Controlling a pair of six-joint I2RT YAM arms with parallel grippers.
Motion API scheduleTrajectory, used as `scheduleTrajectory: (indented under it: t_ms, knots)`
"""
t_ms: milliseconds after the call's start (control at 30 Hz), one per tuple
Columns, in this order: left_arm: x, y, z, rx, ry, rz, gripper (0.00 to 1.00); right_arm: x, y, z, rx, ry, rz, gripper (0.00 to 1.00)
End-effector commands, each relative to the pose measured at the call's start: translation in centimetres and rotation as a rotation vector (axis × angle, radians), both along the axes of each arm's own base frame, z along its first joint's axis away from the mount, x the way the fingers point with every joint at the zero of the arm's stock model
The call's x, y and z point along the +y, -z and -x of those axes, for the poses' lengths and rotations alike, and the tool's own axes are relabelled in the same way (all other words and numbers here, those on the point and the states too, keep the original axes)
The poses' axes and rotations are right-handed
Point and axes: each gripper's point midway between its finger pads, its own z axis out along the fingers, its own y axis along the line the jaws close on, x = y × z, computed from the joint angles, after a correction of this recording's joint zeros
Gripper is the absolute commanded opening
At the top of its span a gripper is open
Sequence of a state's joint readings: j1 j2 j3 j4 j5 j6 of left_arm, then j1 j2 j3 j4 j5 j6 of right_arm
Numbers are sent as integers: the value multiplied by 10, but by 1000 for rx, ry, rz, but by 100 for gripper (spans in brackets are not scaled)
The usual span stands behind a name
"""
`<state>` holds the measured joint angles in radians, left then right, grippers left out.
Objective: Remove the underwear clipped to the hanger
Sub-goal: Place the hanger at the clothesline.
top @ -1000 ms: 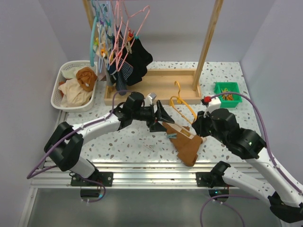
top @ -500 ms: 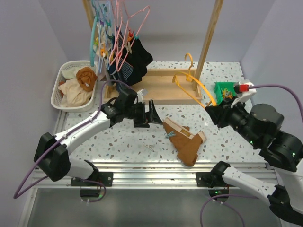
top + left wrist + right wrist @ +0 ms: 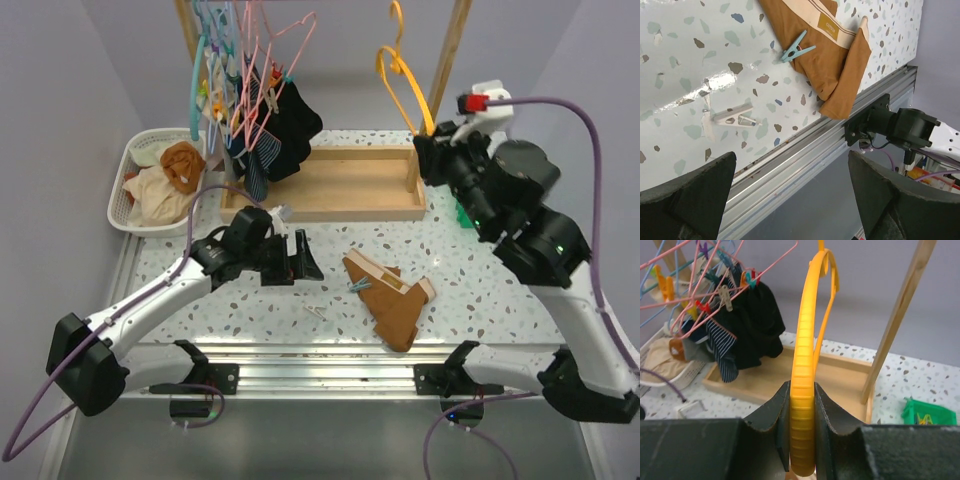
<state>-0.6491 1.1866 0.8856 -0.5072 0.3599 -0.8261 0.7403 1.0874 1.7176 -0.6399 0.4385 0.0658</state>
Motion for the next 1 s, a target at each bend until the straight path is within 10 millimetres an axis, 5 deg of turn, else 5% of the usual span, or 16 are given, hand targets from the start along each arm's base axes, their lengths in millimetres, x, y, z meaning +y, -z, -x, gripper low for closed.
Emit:
scheduleTrajectory:
  t_ms: [0,233,600,900,967]
  knots:
    - [7,-8,-1,-40,-14,-3,97,1,-62,-29,-186,100,-30,0]
    - [12,-20,3,-61,-32,11,97,9,-81,-72,-199,201,-44,0]
    - [16,-24,9,-62,-56,33,97,20,-44,-109,-46,209,-84,0]
    - [17,-37,7,-89,-73,51,97,22,1,-96,97,158,-54,0]
    - [17,-44,6,-101,-74,52,97,24,4,-84,117,111,-69,16]
